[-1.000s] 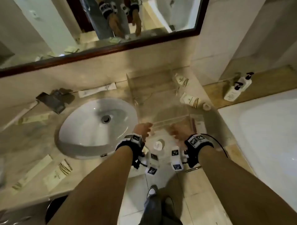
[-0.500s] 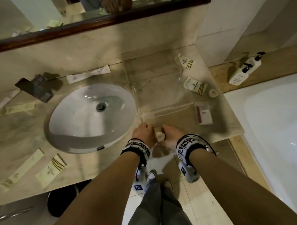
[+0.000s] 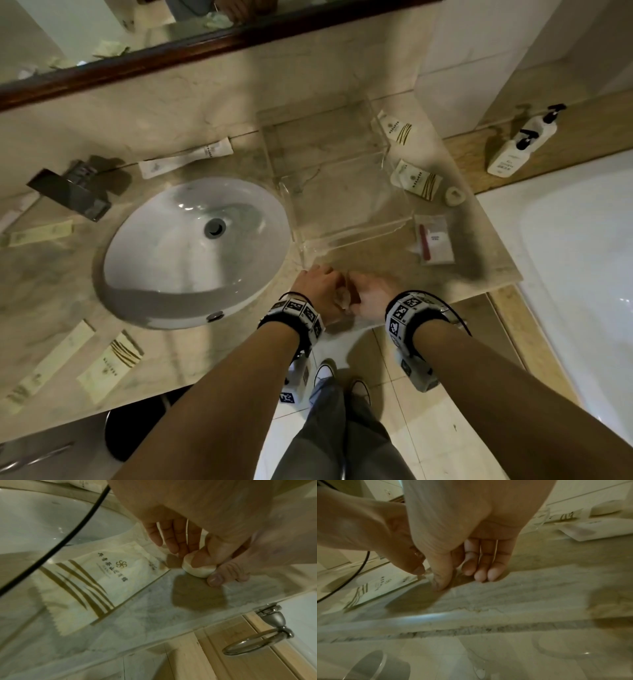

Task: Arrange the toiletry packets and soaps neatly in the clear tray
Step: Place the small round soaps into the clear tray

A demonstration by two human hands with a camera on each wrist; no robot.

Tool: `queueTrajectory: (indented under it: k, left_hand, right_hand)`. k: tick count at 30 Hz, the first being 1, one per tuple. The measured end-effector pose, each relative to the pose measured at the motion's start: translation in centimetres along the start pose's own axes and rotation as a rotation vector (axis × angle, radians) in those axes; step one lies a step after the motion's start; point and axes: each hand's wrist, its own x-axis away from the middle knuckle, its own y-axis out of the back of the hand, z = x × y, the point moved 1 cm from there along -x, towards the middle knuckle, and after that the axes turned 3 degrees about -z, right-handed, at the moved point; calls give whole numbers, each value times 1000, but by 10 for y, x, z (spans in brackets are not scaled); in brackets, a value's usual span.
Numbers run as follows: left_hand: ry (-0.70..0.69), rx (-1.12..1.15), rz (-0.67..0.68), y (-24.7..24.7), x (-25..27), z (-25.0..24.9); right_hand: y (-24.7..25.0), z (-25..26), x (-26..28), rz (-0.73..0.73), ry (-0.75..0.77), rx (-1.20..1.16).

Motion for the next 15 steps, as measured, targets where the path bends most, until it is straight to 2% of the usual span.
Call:
queueTrajectory:
  k: [4,9,11,15]
  left_hand:
    - [-13,-40,-21,-6,-3,3]
    - [50,-146,-118,-13,5,9]
    - [48,-166,-112,-11,6,12]
    - [-2,-157,-56,-5,5,11]
  right_hand:
    - [-7,-4,-2,-80,-11,-71]
    - [-12,-5,-5,-40,56,-57]
    - [-12,-4,-4,-29,120,-34]
    - [-9,0,1,-44,146,16]
